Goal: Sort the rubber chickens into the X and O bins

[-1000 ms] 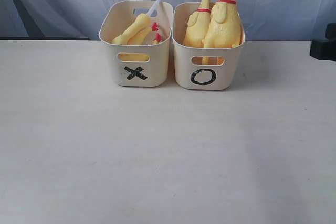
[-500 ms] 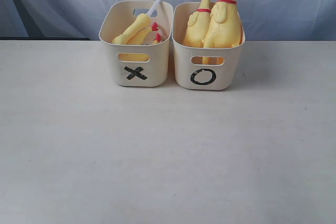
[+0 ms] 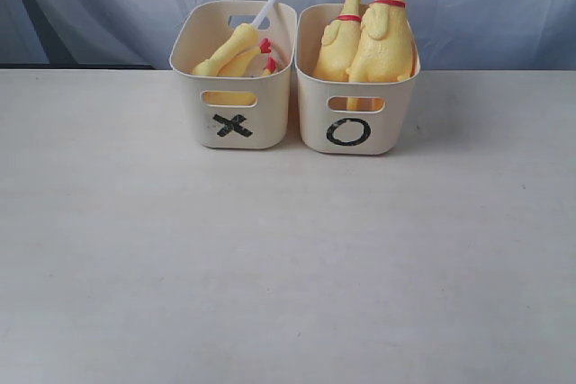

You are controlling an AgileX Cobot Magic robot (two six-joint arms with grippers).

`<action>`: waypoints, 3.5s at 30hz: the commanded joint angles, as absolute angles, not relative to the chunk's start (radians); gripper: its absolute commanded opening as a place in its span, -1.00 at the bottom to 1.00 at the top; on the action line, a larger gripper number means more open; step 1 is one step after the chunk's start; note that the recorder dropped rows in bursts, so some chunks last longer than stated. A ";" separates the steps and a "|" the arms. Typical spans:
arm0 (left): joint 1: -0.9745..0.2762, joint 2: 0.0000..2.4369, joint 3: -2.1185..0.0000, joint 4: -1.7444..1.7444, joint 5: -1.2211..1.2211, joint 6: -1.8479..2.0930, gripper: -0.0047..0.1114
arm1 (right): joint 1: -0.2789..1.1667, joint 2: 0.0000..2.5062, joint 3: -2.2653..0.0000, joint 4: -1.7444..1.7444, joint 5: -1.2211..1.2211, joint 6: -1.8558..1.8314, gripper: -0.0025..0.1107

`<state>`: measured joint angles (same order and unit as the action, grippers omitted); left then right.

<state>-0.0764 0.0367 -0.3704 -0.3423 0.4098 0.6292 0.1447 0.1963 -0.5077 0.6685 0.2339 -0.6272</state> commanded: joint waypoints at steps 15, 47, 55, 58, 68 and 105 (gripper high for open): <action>0.060 0.000 -0.368 -0.345 0.403 0.622 -0.92 | 0.142 0.000 -0.503 0.948 0.543 -0.922 -0.97; 0.102 0.000 -0.368 -0.347 0.403 0.622 -0.92 | 0.059 0.000 -0.503 0.971 0.549 -0.922 -0.97; 0.102 0.000 -0.368 -0.347 0.403 0.622 -0.92 | 0.059 0.000 -0.503 0.971 0.549 -0.922 -0.97; 0.102 0.000 -0.368 -0.347 0.403 0.622 -0.92 | 0.059 0.000 -0.503 0.961 0.549 -0.922 -0.97; 0.107 0.000 -0.368 -0.342 0.403 0.622 -0.92 | 0.059 0.000 -0.369 0.295 0.488 -0.922 -0.97; 0.107 0.000 0.000 -0.140 0.302 0.622 -0.92 | 0.059 0.000 0.000 -0.051 0.267 -0.922 -0.97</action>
<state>0.1033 0.0051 -0.0090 -0.1423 0.3221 0.6292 0.0645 0.0066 -0.0027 -0.0250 0.2852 -0.9222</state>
